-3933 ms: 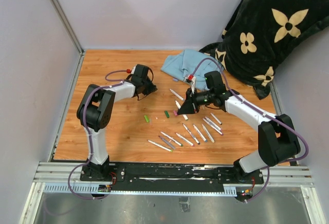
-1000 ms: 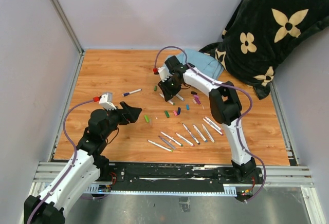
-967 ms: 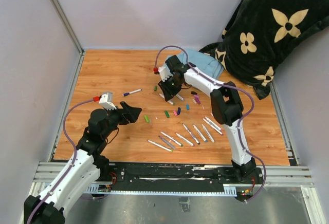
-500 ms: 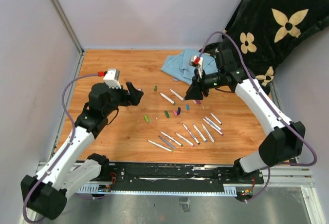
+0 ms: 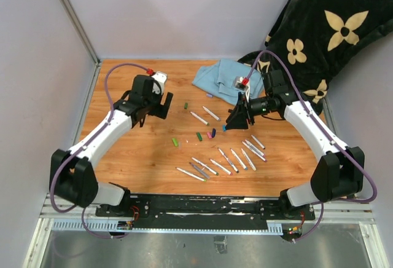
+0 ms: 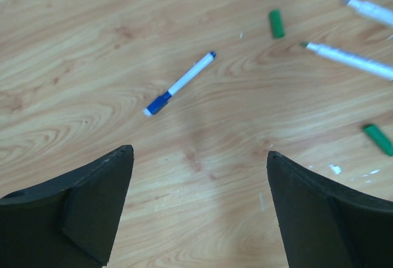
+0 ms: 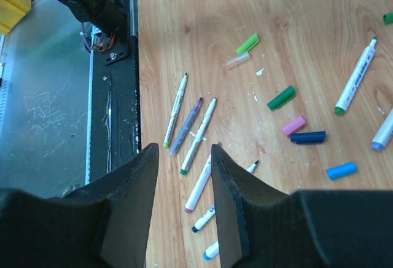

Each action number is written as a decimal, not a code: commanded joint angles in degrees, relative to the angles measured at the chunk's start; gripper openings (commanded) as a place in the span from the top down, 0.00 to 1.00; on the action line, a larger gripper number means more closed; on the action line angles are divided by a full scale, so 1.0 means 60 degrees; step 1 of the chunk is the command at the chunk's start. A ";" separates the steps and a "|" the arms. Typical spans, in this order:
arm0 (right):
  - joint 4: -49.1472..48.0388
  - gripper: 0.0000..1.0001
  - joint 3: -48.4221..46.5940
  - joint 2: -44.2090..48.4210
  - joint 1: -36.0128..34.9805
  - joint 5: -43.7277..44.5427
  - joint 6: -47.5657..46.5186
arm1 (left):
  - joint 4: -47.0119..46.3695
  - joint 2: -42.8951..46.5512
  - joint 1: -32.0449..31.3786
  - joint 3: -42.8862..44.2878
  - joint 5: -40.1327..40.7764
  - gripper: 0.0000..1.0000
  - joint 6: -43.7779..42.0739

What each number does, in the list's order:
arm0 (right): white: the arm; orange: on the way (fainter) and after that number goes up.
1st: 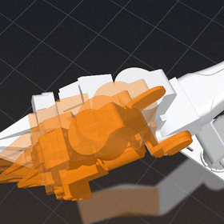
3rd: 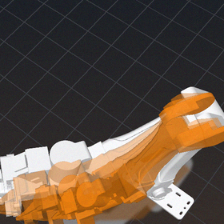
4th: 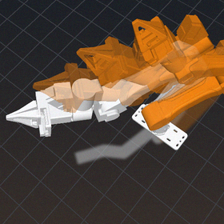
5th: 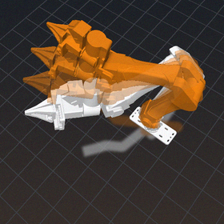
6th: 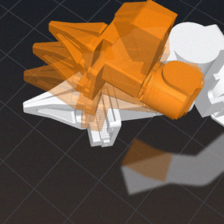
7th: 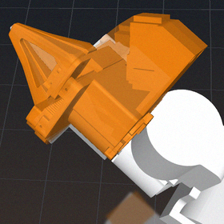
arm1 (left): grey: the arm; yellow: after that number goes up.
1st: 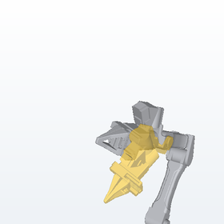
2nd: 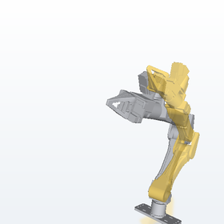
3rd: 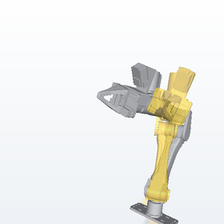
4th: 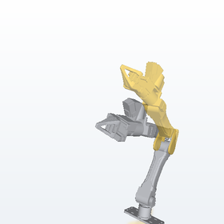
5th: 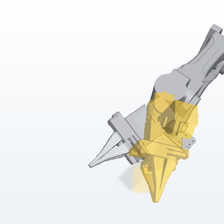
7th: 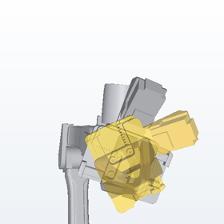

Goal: Open the pen caps
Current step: Place the pen at the center of the board, then pick up the pen from the center of the board.

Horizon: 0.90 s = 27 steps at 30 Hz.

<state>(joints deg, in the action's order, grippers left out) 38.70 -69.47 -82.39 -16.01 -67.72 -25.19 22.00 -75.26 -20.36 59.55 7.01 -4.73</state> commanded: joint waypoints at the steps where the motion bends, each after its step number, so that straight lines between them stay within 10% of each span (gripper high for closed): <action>1: -0.0039 0.60 0.0068 -0.0117 0.0217 -0.0559 -0.0308 | 0.0670 -0.1246 0.0217 0.0922 0.0240 0.06 -0.1154; 15: 0.0171 0.60 0.0011 -0.0398 0.0714 -0.0895 -0.0318 | 0.1897 -0.5662 0.1380 0.4019 -0.1117 0.46 -0.1411; 27: 0.0344 0.60 -0.0067 -0.0595 0.0720 -0.0915 -0.0343 | 0.2191 -0.6946 0.1460 0.4618 -0.2202 0.54 -0.1508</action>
<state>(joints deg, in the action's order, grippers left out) 39.35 -69.45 -85.84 -12.58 -71.75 -26.39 33.78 -115.92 -12.01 85.19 -3.29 -13.10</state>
